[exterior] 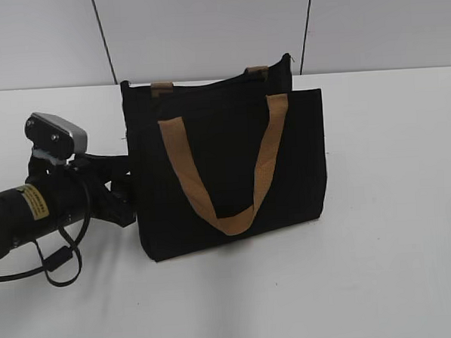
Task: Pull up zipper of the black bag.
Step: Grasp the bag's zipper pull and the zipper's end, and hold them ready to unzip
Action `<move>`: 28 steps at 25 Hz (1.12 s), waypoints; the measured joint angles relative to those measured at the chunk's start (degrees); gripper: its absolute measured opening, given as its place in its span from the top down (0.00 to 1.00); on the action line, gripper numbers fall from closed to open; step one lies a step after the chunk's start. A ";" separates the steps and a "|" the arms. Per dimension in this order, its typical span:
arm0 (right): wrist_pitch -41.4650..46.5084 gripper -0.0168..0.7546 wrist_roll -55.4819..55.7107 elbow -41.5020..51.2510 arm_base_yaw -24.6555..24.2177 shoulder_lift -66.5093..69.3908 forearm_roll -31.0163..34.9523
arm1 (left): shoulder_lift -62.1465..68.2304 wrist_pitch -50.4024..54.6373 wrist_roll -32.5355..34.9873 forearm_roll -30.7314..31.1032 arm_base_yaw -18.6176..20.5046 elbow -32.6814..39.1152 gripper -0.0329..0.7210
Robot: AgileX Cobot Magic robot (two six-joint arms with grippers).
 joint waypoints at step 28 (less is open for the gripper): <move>0.00 0.35 0.00 0.00 0.00 0.00 0.00 | 1.92 0.74 0.00 1.00 0.19 -1.18 0.95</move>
